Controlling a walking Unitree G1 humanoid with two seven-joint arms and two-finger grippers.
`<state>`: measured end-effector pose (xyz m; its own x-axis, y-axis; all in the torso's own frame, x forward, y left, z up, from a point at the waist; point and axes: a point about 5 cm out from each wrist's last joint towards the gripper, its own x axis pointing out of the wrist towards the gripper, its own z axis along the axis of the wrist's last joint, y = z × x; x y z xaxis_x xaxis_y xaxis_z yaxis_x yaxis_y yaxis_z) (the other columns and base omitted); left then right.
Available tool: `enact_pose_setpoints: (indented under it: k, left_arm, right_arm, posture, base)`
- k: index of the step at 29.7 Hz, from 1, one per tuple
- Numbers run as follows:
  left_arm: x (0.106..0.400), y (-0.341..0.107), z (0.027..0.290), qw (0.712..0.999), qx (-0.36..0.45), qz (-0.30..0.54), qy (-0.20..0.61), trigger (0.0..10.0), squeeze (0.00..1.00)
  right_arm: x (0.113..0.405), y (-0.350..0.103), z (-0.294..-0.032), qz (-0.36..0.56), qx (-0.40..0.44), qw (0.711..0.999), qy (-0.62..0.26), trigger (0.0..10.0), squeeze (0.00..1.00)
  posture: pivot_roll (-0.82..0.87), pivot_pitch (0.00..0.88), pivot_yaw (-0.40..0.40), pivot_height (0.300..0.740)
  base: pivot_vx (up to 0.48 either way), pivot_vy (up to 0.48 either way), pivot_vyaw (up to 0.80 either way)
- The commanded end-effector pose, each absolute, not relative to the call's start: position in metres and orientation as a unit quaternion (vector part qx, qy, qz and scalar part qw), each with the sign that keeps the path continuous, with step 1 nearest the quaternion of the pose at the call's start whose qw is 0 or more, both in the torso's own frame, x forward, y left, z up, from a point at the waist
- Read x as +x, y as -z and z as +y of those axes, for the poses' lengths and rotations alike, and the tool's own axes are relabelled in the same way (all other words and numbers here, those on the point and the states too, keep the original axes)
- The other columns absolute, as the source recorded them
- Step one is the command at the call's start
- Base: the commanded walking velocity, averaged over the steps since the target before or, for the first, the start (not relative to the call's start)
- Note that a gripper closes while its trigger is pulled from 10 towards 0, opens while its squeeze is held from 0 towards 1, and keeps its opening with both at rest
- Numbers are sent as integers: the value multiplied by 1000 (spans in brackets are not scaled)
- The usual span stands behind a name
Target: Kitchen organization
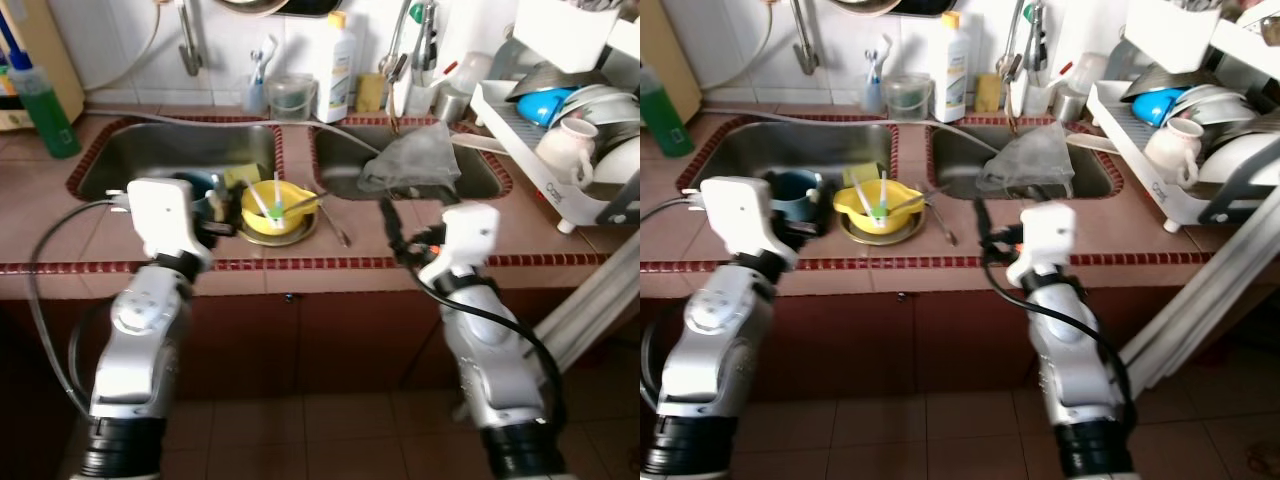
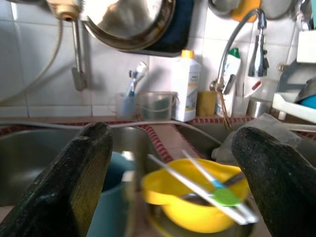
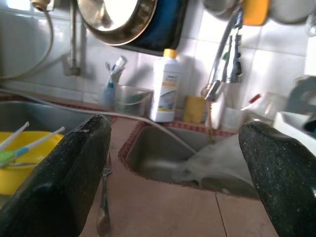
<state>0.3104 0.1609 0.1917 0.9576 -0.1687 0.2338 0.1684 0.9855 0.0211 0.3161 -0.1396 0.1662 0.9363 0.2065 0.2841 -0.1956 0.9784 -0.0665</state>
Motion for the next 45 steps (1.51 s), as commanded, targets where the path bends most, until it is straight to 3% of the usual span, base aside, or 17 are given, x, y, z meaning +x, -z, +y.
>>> enact_pose_setpoints:
  k: [1,14,28,45]
  left_arm:
    - [311,-195,162,989,10,-124,82,10000,0]
    - [313,-196,158,989,54,-98,92,10000,0]
    - [314,-198,162,992,33,-84,91,10000,0]
    - [313,-198,169,993,24,-90,70,10000,0]
  right_arm:
    - [316,-172,-134,-156,-15,981,-111,10000,0]
    - [313,-172,-135,-152,-27,980,-126,10000,0]
    - [307,-181,-138,-165,-17,978,-130,10000,0]
    - [287,-177,-116,-151,-50,965,-208,10000,0]
  posture:
    - [-67,7,-37,740]
    - [-64,14,-33,740]
    - [-65,10,-24,740]
    - [-68,16,-32,740]
  base:
    - [0,0,0]
    - [0,0,0]
    - [0,0,0]
    - [144,0,0]
